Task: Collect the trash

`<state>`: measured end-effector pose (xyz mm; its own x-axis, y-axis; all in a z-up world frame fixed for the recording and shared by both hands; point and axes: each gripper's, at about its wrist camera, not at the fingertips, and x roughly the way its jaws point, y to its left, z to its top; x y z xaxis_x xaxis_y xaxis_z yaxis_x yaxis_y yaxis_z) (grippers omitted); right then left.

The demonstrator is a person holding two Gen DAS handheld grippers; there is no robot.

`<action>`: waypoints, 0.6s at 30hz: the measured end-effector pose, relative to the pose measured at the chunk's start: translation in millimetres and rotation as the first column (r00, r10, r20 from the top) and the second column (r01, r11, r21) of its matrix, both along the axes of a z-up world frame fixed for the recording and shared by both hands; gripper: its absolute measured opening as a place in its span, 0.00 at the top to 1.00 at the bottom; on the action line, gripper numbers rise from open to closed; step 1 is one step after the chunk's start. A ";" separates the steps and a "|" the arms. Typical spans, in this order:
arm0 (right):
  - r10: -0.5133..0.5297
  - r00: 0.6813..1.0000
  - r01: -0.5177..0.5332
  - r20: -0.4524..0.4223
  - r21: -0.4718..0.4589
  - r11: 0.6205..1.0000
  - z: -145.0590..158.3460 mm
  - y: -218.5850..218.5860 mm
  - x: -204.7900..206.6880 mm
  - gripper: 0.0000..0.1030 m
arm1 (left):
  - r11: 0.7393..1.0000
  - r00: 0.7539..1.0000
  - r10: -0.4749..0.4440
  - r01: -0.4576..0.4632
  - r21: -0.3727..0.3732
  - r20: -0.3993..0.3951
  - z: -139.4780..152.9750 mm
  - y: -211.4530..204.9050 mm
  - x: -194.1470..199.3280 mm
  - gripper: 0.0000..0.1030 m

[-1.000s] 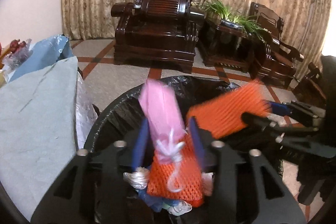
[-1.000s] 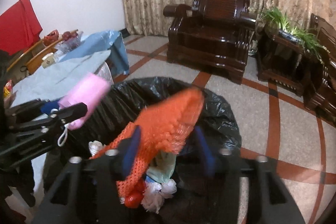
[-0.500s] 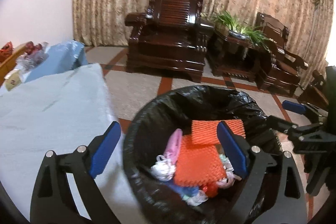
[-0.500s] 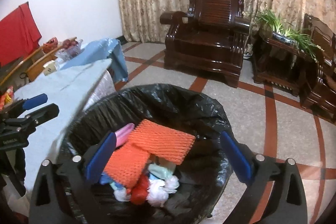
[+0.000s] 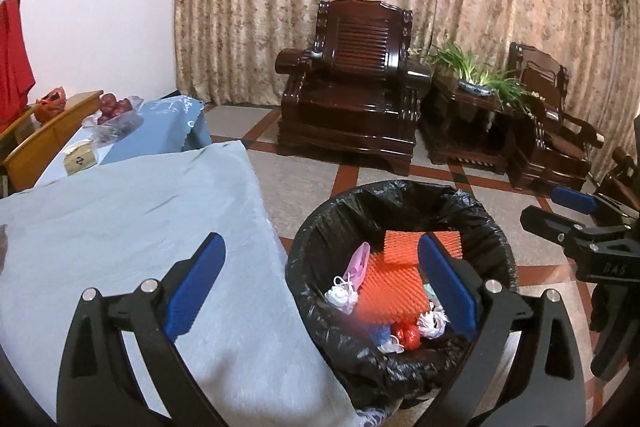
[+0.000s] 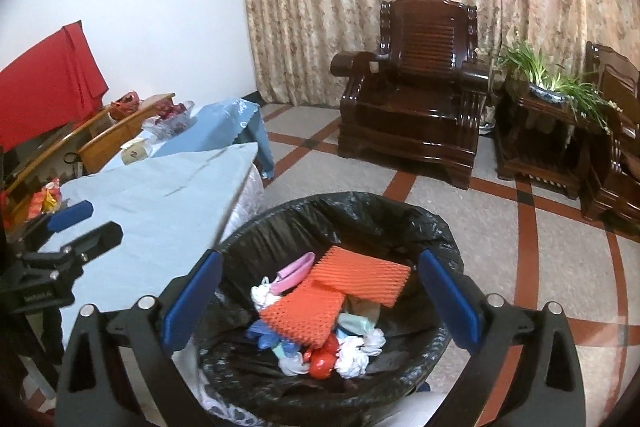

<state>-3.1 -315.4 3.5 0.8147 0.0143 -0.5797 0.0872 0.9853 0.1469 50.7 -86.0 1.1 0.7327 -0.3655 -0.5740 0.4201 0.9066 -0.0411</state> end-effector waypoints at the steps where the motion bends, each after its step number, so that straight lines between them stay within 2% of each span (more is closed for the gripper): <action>1: 0.002 1.000 -0.002 0.007 0.003 1.000 4.4 3.0 -2.8 0.06 | 1.000 1.000 0.003 -0.003 0.001 0.000 1.8 0.9 -2.6 0.08; 18: 0.053 0.996 -0.050 0.066 -0.043 0.998 33.4 38.3 -25.7 0.06 | 0.999 0.996 0.050 -0.048 -0.015 0.076 33.6 15.2 -40.1 0.08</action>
<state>-28.9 -277.1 36.8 0.8506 0.0345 -0.5248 0.0272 0.9936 0.1094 10.6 -70.8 34.6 0.7916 -0.3352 -0.5109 0.3775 0.9257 -0.0225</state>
